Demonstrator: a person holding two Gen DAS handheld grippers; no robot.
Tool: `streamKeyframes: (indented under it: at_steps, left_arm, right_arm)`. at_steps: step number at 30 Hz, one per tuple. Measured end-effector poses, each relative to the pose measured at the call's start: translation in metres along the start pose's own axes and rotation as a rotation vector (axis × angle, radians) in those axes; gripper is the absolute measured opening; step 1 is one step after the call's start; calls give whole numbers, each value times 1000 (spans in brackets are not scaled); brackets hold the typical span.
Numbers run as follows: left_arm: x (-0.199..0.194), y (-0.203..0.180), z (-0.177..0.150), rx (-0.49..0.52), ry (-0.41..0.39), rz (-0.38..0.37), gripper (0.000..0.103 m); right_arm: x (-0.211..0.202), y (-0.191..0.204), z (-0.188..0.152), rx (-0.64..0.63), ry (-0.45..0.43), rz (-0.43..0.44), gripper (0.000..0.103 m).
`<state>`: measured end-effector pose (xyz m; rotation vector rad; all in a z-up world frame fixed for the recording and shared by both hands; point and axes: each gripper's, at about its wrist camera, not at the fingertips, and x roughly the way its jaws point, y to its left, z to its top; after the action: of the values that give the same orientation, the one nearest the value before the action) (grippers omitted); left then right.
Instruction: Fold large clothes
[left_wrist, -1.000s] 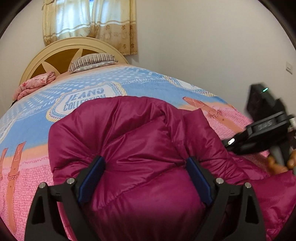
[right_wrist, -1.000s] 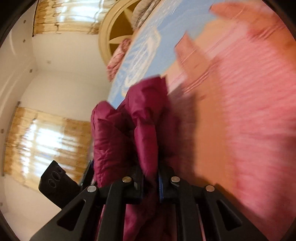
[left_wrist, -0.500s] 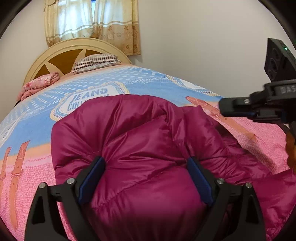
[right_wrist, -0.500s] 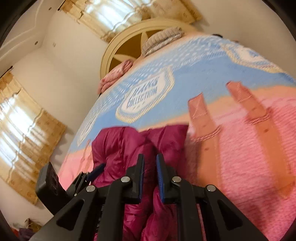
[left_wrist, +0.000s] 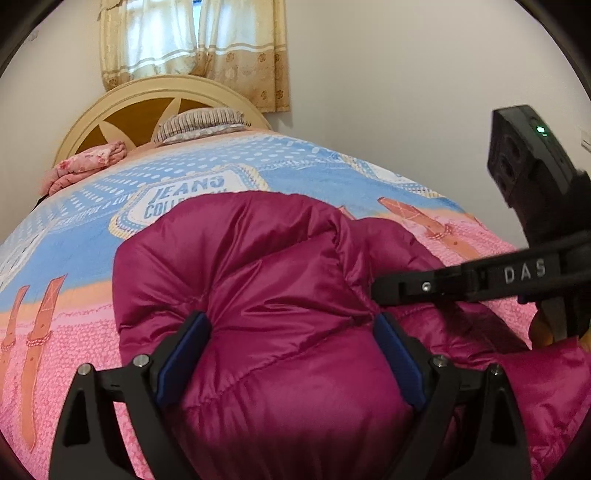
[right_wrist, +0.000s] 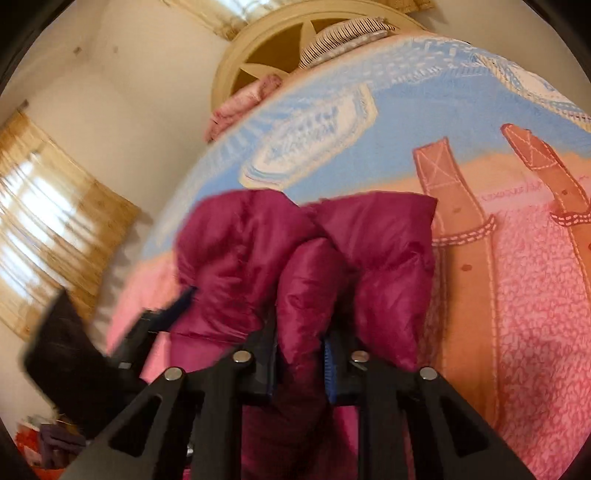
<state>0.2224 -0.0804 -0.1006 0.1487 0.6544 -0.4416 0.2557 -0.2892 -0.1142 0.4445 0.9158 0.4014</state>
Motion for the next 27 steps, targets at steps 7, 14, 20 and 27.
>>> streamKeyframes:
  at_steps: [7,14,20,27]
  left_arm:
    - [0,-8,6,18,23,26,98]
    - [21,-33,9,115,97,110,100]
    - [44,-44,6,150,146,154,103]
    - [45,-42,3,140,154,160,103]
  right_arm:
    - [-19,-2,-9,-58,-84,-130,8]
    - [-7,-42,-31,57,-84,-106,8]
    - [3,-63,-39,141,-85,-50,6]
    - [-12,-61,-45,168,-88,-59,10]
